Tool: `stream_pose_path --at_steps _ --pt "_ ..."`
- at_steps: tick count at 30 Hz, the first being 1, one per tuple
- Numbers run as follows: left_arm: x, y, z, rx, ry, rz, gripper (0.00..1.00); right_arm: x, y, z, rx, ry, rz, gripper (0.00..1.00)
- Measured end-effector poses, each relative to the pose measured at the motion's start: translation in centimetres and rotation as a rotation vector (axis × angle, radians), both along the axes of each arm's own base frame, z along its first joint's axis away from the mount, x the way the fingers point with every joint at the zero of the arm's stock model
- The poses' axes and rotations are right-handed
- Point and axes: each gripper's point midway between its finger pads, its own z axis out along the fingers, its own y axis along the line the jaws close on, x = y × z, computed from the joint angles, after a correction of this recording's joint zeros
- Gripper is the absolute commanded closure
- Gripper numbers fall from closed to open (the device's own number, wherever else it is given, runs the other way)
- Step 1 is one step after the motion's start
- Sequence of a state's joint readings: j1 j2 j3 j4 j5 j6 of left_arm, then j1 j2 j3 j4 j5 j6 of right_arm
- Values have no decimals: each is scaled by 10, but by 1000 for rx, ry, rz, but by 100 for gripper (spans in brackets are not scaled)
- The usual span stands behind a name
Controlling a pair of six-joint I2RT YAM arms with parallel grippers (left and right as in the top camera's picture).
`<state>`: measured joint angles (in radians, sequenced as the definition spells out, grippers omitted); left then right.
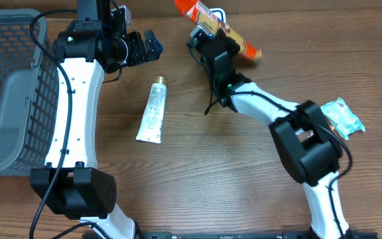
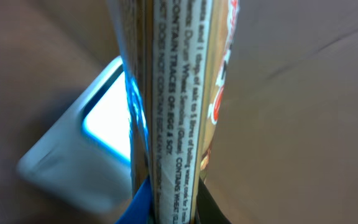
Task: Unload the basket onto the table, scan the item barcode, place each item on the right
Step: 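Lift the spaghetti pack upright and hold it over the scanner, then lower the spaghetti pack on the right side and release it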
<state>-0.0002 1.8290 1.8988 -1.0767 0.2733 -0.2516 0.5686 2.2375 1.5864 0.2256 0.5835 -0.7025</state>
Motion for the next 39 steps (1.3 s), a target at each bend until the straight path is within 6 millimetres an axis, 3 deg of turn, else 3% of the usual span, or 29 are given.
stream_pose_path --at_steps 2,4,8,12,15,17,20,26,28,30,35,39 --pt "0 0 0 0 0 0 0 -12 -4 6 50 72 -6 97" --pt "0 0 0 0 0 0 0 -24 -8 26 134 107 -16 97" --pt "0 0 0 0 0 0 0 -61 -28 103 345 129 -59 96" --pt "0 0 0 0 0 0 0 -128 -73 178 570 199 -112 96" --pt "0 0 0 0 0 0 0 -177 -117 198 697 304 -198 96" --pt "0 0 0 0 0 0 0 -206 -147 186 730 413 -291 96" --pt "0 0 0 0 0 0 0 -231 -181 138 712 604 -466 96" --pt "0 0 0 0 0 0 0 -235 -213 9 616 906 -648 96" --pt "0 0 0 0 0 0 0 -242 -219 -24 593 990 -665 96" --pt "0 0 0 0 0 0 0 -249 -224 -43 582 1050 -679 96" --pt "0 0 0 0 0 0 0 -251 -246 -61 624 1091 -741 39" --pt "0 0 0 0 0 0 0 -255 -265 -60 667 1097 -791 26"
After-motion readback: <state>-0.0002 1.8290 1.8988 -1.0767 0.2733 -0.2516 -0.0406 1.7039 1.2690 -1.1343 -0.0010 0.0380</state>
